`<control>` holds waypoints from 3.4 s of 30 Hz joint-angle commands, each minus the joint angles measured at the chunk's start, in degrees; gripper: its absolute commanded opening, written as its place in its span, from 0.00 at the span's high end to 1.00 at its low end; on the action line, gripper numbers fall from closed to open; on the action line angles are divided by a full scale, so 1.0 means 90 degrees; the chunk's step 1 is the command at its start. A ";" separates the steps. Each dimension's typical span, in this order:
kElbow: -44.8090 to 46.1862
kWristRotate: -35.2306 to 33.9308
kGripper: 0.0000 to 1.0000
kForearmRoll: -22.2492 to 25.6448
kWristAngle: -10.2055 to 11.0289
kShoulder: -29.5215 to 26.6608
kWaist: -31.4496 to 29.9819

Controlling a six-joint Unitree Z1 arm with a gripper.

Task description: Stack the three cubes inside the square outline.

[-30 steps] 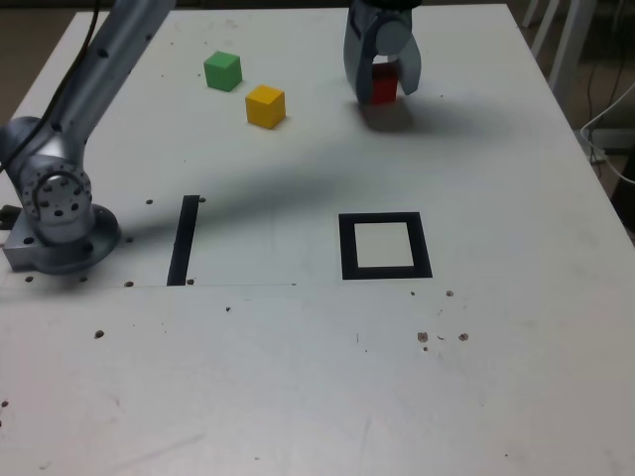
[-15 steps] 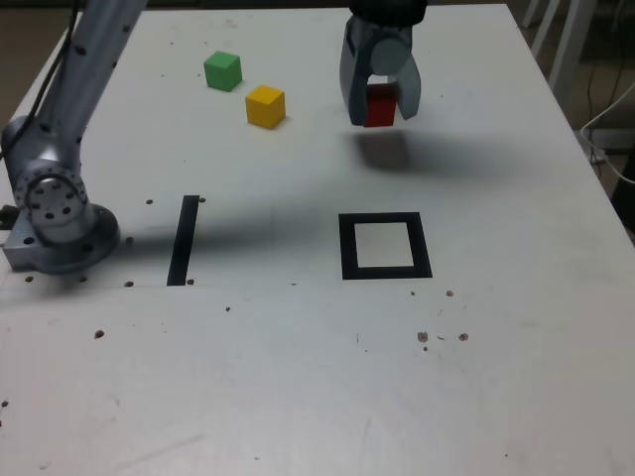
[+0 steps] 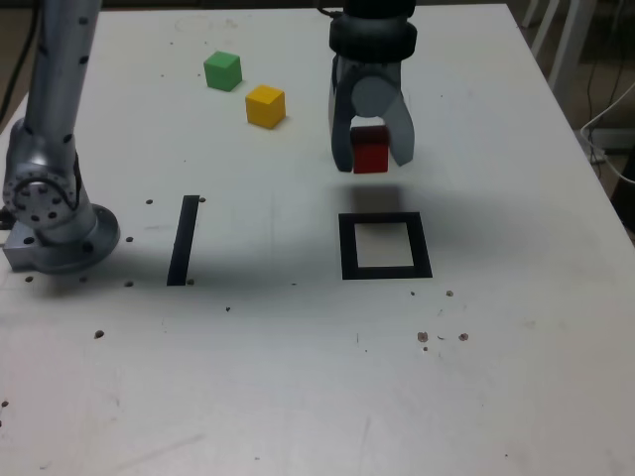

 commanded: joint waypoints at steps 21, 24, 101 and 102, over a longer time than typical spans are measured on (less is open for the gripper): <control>0.0640 -0.1071 0.69 -0.0554 -0.0249 -0.0099 -0.1332; 0.0621 -0.1091 0.69 -0.0606 -0.0290 -0.0021 -0.1388; 0.1198 -0.0612 0.01 -0.0310 0.0626 -0.0950 0.2574; 0.1206 -0.0612 0.01 -0.0313 0.0642 -0.0942 0.2684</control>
